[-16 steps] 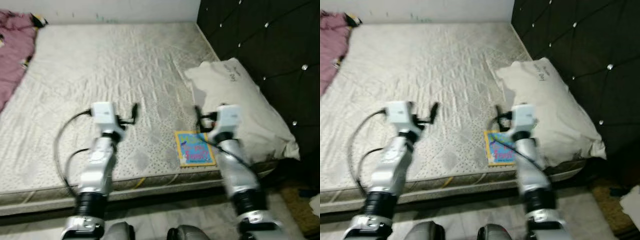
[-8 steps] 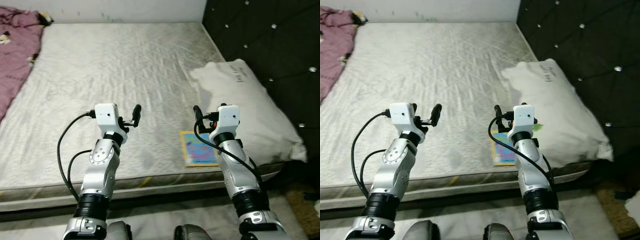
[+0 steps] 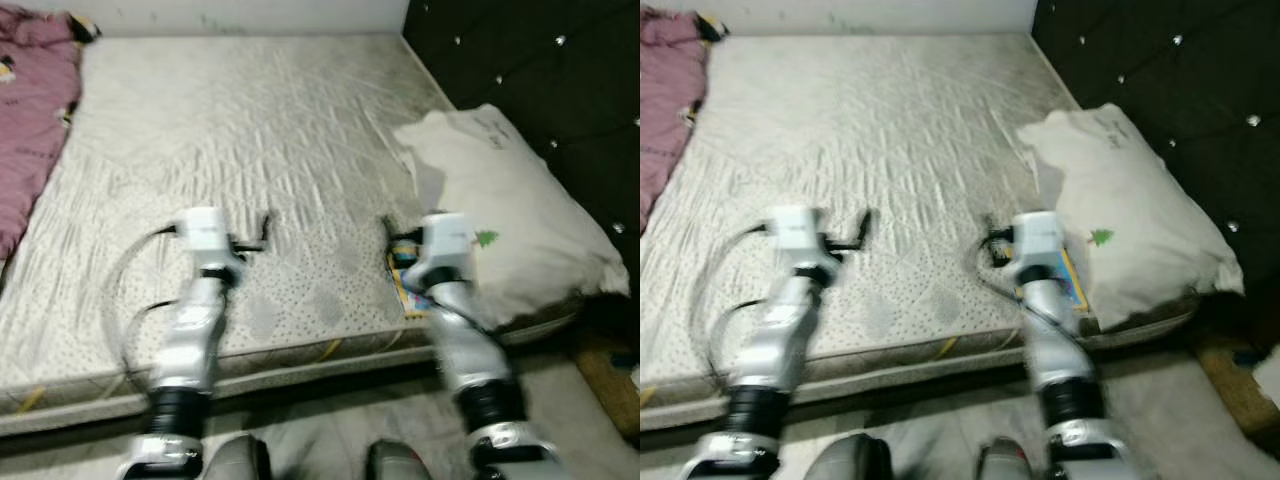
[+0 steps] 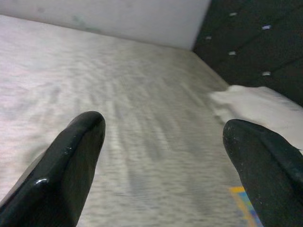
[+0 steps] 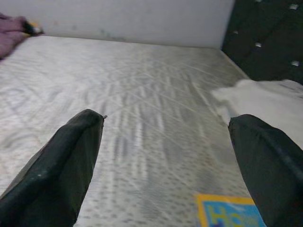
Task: Clean up the room
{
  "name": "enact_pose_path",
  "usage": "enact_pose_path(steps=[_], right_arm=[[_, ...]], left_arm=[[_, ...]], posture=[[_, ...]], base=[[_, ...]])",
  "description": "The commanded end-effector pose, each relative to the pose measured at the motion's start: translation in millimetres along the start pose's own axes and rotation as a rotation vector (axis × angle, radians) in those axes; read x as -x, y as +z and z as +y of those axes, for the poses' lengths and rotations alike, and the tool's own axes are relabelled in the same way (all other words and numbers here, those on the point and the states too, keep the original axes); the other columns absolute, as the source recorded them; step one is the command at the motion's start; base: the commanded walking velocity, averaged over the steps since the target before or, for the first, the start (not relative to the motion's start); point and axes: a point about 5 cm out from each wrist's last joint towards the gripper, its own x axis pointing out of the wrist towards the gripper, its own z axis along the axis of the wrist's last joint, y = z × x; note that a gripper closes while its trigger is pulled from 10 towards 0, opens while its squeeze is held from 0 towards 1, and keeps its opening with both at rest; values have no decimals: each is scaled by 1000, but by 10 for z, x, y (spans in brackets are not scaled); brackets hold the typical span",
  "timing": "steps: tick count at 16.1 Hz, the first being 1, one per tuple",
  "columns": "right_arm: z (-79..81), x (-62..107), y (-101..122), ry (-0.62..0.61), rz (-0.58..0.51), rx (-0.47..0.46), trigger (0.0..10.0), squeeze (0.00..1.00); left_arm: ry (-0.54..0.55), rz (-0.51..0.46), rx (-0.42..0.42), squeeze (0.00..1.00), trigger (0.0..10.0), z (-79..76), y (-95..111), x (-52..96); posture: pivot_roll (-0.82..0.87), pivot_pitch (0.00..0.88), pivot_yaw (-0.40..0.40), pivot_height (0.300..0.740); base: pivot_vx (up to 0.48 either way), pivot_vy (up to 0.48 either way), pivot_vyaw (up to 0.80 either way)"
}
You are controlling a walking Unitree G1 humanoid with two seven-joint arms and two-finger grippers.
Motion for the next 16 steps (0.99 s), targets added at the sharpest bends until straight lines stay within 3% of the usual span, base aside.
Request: enact_pose_path(steps=[1,16], right_arm=[[-88,-10,35,-19,-11,18,10000,0],[-70,-16,0,-7,3,34,10000,0]], left_arm=[[-22,8,12,0,10000,-77,-23,-3],[-23,17,21,0,10000,-75,-28,-14]], posture=[[-28,119,-17,740],[-24,105,-16,740]], base=[[0,480,0],[0,480,0]])
